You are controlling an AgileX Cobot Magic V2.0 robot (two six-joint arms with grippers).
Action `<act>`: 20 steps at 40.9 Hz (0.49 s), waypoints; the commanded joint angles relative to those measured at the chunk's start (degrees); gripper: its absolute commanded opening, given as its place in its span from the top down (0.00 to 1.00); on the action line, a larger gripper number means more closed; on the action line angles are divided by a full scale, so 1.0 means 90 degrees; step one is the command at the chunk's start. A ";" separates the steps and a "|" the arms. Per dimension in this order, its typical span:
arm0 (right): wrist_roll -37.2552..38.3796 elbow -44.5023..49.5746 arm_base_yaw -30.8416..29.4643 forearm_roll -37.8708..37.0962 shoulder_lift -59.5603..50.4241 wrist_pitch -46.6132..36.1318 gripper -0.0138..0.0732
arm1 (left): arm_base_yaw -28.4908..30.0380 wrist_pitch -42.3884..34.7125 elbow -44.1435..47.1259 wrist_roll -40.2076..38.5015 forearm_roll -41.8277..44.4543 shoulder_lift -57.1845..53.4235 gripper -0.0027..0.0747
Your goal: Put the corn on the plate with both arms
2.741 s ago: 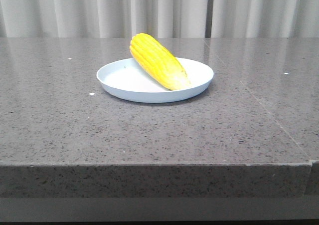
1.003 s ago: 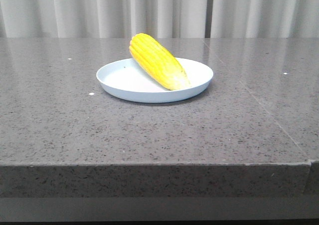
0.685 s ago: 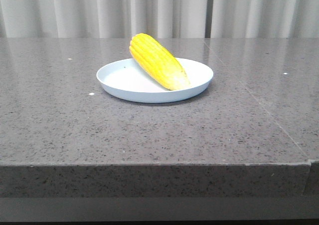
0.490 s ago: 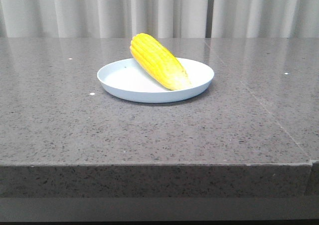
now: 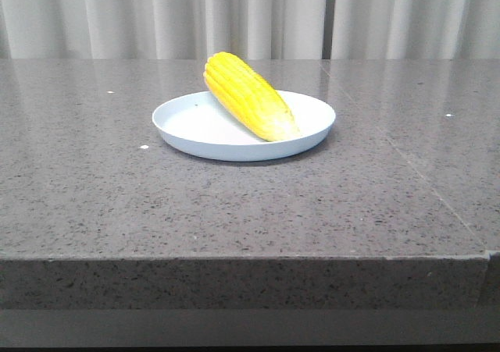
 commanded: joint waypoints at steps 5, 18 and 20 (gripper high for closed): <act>0.0039 -0.0136 -0.0281 -0.0082 -0.0107 -0.0557 0.94 | 0.0012 -0.0554 0.0141 -0.0078 -0.0054 -0.0116 0.99; 0.0039 -0.0136 -0.0355 -0.0104 -0.0110 -0.0557 0.94 | 0.0012 -0.0554 0.0141 -0.0078 -0.0054 -0.0116 0.99; 0.0039 -0.0136 -0.0355 -0.0119 -0.0110 -0.0557 0.94 | 0.0012 -0.0554 0.0141 -0.0078 -0.0054 -0.0116 0.99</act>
